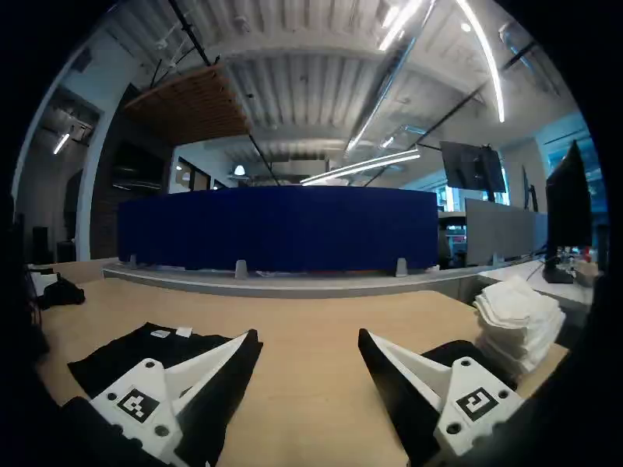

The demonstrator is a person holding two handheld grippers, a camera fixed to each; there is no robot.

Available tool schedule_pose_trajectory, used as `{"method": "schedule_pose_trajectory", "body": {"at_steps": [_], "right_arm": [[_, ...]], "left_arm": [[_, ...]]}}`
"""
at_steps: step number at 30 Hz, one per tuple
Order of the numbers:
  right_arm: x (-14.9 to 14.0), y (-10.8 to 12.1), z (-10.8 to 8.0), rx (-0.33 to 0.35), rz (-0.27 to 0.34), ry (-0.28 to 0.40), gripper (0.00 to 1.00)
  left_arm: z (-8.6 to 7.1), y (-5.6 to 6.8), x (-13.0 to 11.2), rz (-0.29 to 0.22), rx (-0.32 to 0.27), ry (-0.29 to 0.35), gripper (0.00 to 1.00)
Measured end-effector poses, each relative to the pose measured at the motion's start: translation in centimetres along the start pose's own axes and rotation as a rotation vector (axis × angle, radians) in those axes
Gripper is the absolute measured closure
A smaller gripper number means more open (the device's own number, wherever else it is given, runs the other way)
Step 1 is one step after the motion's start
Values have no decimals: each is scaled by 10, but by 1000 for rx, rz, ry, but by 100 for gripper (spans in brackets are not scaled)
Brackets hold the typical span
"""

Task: Fold towel

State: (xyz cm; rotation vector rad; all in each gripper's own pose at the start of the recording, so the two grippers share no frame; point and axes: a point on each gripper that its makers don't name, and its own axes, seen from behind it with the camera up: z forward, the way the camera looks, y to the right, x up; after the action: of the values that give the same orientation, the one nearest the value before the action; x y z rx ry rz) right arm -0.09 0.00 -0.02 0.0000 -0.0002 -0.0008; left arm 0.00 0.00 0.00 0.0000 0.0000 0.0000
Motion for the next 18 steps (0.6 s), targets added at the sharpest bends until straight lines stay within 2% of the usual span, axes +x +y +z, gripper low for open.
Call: {"method": "schedule_pose_trajectory", "body": {"at_steps": [18], "right_arm": [[5,-1,-1,-7,0,1,0]], "left_arm": [[-1,0,0,0,2,1,6]]}}
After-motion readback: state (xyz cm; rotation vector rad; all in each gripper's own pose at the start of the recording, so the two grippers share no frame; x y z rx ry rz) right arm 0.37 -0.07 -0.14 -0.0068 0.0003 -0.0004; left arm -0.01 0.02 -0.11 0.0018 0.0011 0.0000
